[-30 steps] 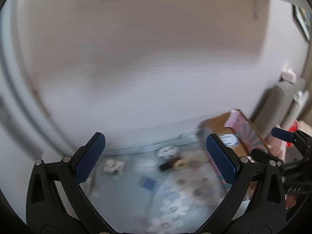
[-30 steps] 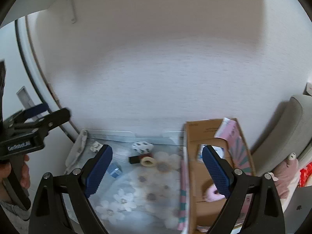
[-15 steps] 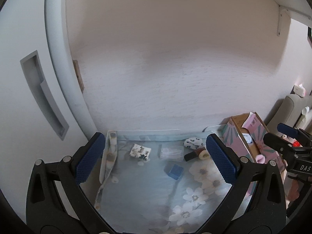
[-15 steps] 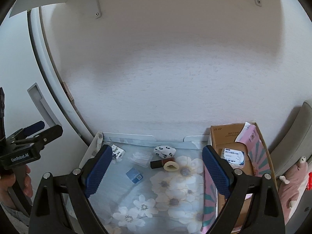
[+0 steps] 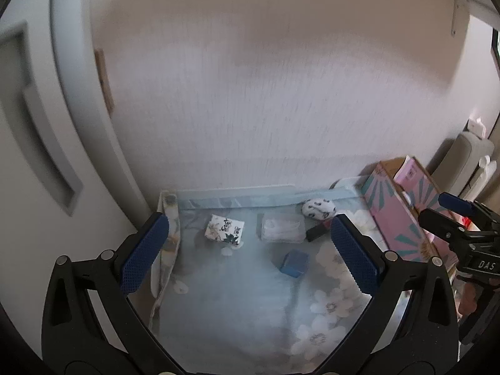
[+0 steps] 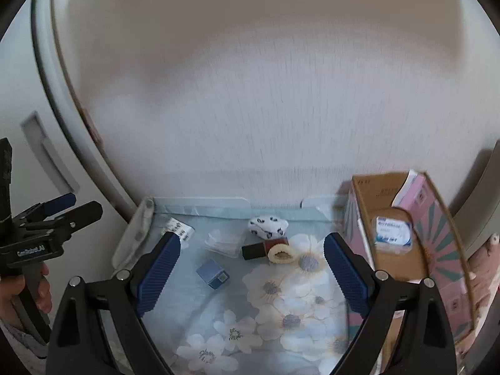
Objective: Organize objects
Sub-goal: 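Grasp the white tissue pack with the left tool while the right tool grasps the cream hair tie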
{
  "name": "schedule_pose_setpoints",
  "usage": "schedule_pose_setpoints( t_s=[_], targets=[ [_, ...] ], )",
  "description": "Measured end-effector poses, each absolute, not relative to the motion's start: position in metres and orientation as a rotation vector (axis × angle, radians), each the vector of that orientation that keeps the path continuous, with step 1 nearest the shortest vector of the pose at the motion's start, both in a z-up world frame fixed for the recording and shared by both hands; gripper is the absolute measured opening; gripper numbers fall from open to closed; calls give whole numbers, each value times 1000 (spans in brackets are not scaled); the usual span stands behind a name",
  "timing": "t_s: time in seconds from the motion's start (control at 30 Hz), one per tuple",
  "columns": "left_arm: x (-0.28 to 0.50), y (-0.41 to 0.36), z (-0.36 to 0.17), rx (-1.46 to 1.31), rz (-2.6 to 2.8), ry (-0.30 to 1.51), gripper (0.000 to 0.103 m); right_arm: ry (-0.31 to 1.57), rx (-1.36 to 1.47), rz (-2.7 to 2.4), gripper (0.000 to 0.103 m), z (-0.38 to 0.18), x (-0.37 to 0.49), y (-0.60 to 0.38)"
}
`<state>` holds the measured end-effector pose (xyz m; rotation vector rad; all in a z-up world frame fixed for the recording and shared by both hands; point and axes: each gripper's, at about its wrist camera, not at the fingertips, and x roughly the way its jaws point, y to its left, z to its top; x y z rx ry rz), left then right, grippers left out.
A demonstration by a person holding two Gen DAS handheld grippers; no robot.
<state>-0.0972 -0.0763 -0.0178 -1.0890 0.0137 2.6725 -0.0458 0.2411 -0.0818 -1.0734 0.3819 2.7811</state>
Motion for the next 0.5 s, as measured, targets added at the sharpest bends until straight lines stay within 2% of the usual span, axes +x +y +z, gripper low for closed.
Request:
schedule_pose_setpoints(
  t_s=[0.2, 0.5],
  targets=[
    [-124, -80, -66, -1129, 2631, 57, 101, 401, -1134, 2722, 91, -128, -67, 243],
    [-169, -88, -159, -1285, 2545, 15, 94, 415, -1231, 2634, 81, -198, -91, 263]
  ],
)
